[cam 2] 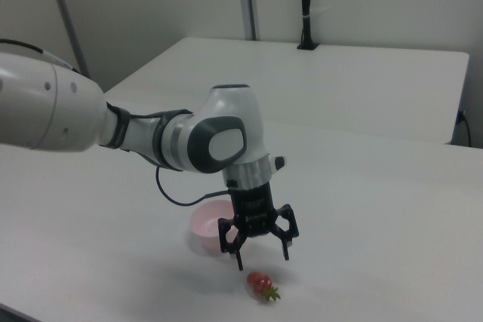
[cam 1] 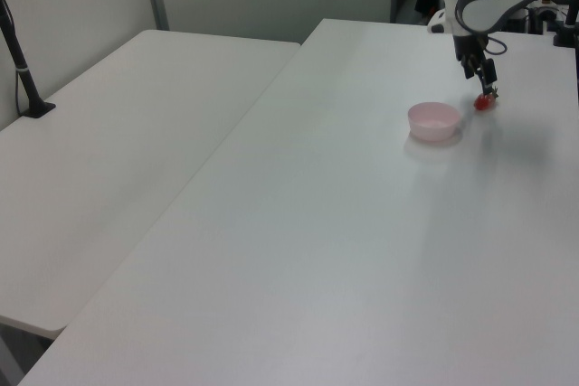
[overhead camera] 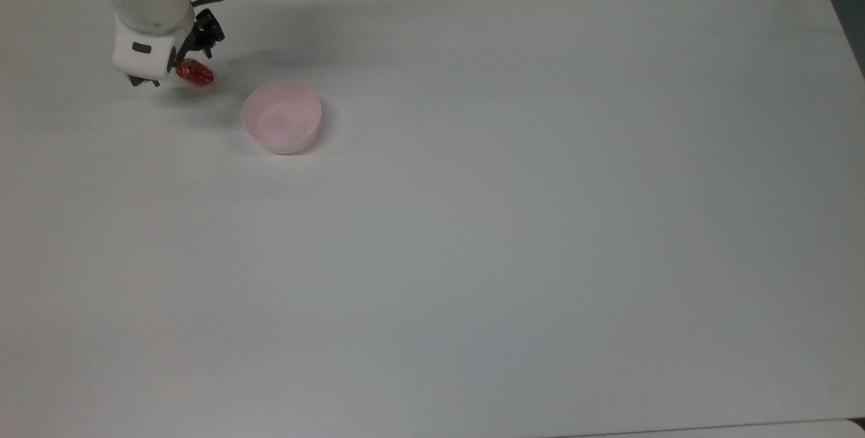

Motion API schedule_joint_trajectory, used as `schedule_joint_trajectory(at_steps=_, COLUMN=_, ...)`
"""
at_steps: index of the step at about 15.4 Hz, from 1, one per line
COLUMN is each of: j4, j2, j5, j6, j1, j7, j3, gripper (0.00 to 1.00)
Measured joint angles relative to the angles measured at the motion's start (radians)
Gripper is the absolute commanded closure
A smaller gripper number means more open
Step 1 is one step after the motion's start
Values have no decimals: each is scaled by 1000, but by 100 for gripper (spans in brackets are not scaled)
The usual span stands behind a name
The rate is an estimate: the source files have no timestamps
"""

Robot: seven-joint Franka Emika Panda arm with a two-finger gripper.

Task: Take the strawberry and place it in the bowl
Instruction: 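Move the open gripper over the red strawberry and lower it, then close the gripper around the red strawberry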

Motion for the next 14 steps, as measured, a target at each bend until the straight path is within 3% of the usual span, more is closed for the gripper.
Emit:
schedule_joint_trajectory(at_steps=3, j4=0, j2=36, j5=-20, j6=18, j1=1, j7=-1, j3=7, gripper=7)
schedule_joint_trajectory(at_steps=7, j4=0, j2=54, j5=-21, j6=21, j1=2, j7=-1, j3=18, gripper=54)
schedule_joint_trajectory(at_steps=9, j4=0, j2=54, j5=-21, j6=21, j1=5, j7=2, j3=19, gripper=67)
schedule_joint_trajectory(at_steps=14, j4=-2, j2=54, j5=-21, j6=21, j1=7, j7=10, j3=19, gripper=71)
